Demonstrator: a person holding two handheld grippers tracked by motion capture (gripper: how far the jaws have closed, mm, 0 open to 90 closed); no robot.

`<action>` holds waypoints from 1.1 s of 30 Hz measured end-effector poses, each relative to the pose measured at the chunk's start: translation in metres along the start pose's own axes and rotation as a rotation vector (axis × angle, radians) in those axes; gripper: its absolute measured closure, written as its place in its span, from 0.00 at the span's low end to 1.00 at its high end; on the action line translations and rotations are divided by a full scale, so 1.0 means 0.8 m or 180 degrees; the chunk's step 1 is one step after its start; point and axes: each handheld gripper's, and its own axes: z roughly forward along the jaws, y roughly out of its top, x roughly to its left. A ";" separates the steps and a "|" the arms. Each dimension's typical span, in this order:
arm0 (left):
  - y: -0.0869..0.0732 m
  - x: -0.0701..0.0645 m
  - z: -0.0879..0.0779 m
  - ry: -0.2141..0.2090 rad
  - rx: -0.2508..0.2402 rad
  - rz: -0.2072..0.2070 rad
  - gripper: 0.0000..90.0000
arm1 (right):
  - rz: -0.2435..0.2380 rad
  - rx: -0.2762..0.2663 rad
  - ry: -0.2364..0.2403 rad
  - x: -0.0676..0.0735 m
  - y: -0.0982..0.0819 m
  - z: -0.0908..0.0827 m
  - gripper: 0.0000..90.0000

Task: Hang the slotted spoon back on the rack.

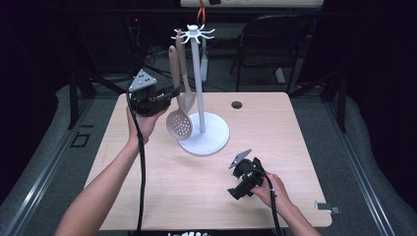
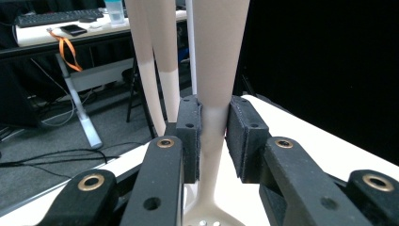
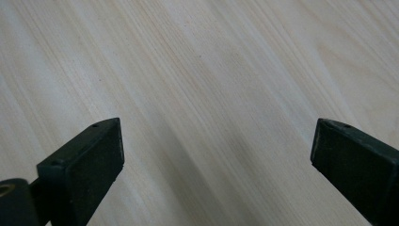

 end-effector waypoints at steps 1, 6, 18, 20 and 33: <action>0.001 0.000 0.002 -0.0003 0.0005 0.0007 0.84 | 0.0000 0.0003 -0.0003 0.000 0.000 0.000 0.03; 0.006 0.002 0.009 0.0002 0.0033 -0.0003 0.84 | 0.0000 0.0010 -0.0006 0.000 0.000 0.000 0.03; 0.014 0.003 0.022 0.0018 0.0044 -0.0028 0.84 | 0.0002 0.0041 -0.0004 0.000 0.000 -0.001 0.03; 0.015 0.003 0.023 0.0025 0.0053 -0.0026 0.84 | 0.0002 0.0040 -0.0002 0.000 0.000 -0.001 0.03; 0.019 0.001 0.032 0.0058 0.0063 -0.0012 0.84 | -0.0003 0.0048 -0.0016 0.000 0.000 0.000 0.04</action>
